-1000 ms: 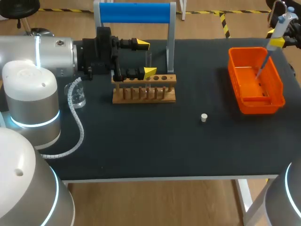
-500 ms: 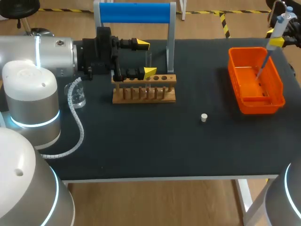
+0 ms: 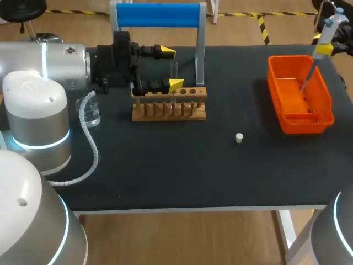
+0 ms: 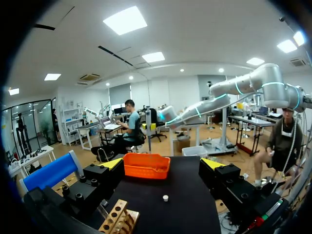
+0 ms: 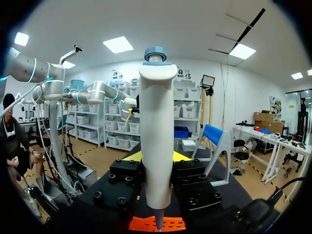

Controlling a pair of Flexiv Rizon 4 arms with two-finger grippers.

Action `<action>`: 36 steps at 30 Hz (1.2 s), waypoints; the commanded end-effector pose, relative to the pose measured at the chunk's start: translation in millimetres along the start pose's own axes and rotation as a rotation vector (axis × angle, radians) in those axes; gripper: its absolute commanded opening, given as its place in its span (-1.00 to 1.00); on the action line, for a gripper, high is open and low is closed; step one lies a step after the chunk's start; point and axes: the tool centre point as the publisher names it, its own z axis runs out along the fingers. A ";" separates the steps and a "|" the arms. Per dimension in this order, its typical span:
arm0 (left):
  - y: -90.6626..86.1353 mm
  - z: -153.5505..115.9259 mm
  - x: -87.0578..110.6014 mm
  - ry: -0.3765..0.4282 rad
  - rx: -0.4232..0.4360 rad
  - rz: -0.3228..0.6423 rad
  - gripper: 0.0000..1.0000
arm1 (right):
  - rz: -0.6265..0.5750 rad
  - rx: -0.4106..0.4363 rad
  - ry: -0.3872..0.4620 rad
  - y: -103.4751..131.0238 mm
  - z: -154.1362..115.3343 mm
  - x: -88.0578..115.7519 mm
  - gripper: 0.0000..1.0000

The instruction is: Invert the test tube, pick up the pipette, mount the tip to pipette, aspirate from beaker and dispense into the tube, eject the tip, return the pipette, and cap with the stopper.

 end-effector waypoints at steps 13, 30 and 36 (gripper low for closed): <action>-13.0 27.3 -8.8 -0.008 -0.019 0.012 1.00 | -0.001 0.004 0.001 0.8 -0.1 -0.6 -1.00; -73.4 186.8 -39.6 -0.003 -0.092 -0.012 1.00 | -0.001 0.004 0.001 0.8 -0.1 -0.6 -1.00; -81.0 237.8 -45.0 0.018 -0.100 -0.031 1.00 | -0.001 0.004 0.001 0.8 -0.1 -0.6 -1.00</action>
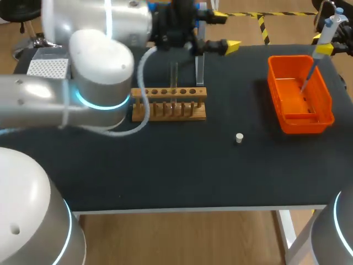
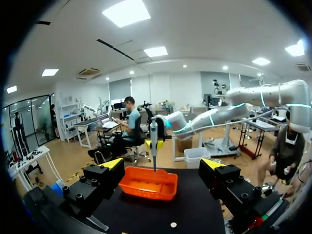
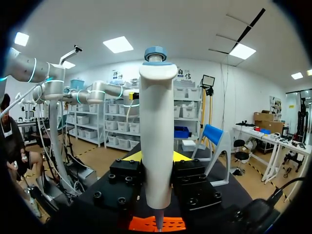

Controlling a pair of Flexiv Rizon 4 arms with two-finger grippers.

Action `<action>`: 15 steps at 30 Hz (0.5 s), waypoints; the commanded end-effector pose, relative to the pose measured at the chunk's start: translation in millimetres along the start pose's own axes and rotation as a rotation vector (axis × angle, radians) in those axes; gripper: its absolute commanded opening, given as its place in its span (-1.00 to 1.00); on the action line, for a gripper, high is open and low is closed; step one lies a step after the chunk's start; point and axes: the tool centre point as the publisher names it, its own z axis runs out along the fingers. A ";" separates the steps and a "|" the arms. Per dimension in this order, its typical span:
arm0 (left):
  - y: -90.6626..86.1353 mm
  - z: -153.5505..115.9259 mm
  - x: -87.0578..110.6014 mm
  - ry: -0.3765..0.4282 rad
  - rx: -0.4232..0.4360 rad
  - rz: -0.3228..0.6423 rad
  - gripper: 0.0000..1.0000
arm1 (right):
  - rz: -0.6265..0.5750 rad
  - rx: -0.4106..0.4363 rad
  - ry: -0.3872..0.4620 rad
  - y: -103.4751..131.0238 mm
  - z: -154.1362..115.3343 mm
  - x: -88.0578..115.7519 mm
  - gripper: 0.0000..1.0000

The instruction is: Invert the test tube, pick up the pipette, mount the tip to pipette, aspirate from beaker and dispense into the tube, eject the tip, return the pipette, and cap with the stopper.

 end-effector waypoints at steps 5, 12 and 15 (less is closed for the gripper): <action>-18.8 136.7 -11.1 0.046 -0.035 0.013 1.00 | -0.001 0.003 0.001 0.7 -0.2 -0.6 -1.00; -24.7 164.6 -17.6 0.073 -0.024 0.017 1.00 | -0.001 0.003 0.001 0.7 -0.2 -0.6 -1.00; -26.6 171.5 -20.2 0.078 -0.030 0.015 1.00 | -0.001 0.003 0.001 0.7 -0.2 -0.6 -1.00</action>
